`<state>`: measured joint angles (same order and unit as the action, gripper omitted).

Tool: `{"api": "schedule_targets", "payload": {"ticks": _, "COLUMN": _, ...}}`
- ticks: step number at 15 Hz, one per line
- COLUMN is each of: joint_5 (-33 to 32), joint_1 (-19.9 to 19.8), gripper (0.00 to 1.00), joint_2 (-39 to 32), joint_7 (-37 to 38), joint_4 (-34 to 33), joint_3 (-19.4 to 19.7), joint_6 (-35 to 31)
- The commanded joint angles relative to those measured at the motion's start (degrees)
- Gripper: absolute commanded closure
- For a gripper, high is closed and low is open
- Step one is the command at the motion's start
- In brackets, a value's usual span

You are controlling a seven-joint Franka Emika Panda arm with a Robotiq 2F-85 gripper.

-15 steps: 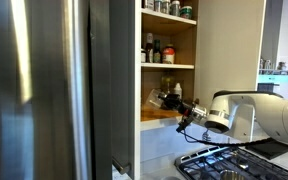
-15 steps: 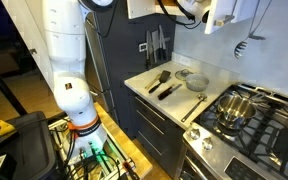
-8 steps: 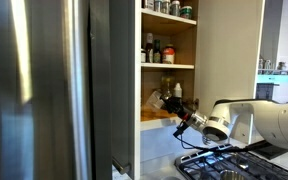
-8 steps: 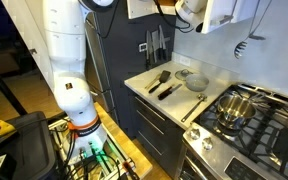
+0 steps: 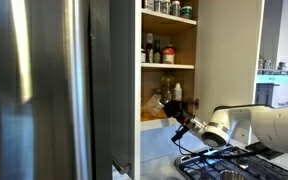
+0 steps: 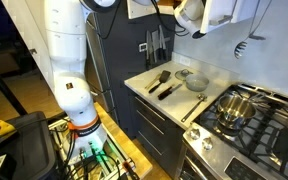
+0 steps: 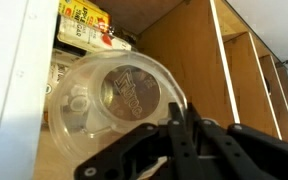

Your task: Place the clear container on the bottom shelf upside down.

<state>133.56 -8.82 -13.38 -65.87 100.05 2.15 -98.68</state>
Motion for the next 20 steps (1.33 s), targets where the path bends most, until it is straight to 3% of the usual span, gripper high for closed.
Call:
{"api": "schedule_targets", "payload": {"ticks": 1, "joint_5": 0.17, "joint_1": 1.31, "gripper": 0.91, "joint_2": -0.03, "joint_7": 0.27, "joint_4": -0.18, "joint_3": 1.51, "joint_6": 0.17}}
{"api": "schedule_targets", "payload": {"ticks": 2, "joint_5": 0.17, "joint_1": 1.34, "gripper": 0.98, "joint_2": -0.03, "joint_7": 0.27, "joint_4": -0.27, "joint_3": 1.55, "joint_6": 0.17}}
{"api": "schedule_targets", "payload": {"ticks": 9, "joint_5": 13.1, "joint_1": 1.63, "gripper": 0.98, "joint_2": -1.1, "joint_7": 7.54, "joint_4": 3.62, "joint_3": 0.33, "joint_6": 3.04}}
{"api": "schedule_targets", "payload": {"ticks": 10, "joint_5": 13.5, "joint_1": -1.27, "gripper": 0.98, "joint_2": -1.22, "joint_7": 7.96, "joint_4": 4.08, "joint_3": -2.79, "joint_6": 3.67}}
{"api": "schedule_targets", "payload": {"ticks": 11, "joint_5": 10.77, "joint_1": -10.63, "gripper": 0.98, "joint_2": -1.5, "joint_7": 8.63, "joint_4": 4.28, "joint_3": -11.65, "joint_6": 5.02}}
{"api": "schedule_targets", "payload": {"ticks": 12, "joint_5": 10.78, "joint_1": -12.82, "gripper": 0.98, "joint_2": -2.23, "joint_7": 8.97, "joint_4": 4.26, "joint_3": -14.25, "joint_6": 5.64}}
{"api": "schedule_targets", "payload": {"ticks": 15, "joint_5": 10.6, "joint_1": -24.53, "gripper": 0.98, "joint_2": -5.97, "joint_7": 9.13, "joint_4": 3.14, "joint_3": -27.16, "joint_6": 7.37}}
{"api": "schedule_targets", "payload": {"ticks": 17, "joint_5": 10.58, "joint_1": -28.01, "gripper": 0.98, "joint_2": -7.69, "joint_7": 8.07, "joint_4": 3.08, "joint_3": -31.59, "joint_6": 7.97}}
{"api": "schedule_targets", "payload": {"ticks": 20, "joint_5": 10.56, "joint_1": -29.49, "gripper": 0.98, "joint_2": -8.57, "joint_7": 7.27, "joint_4": 3.54, "joint_3": -34.88, "joint_6": 7.71}}
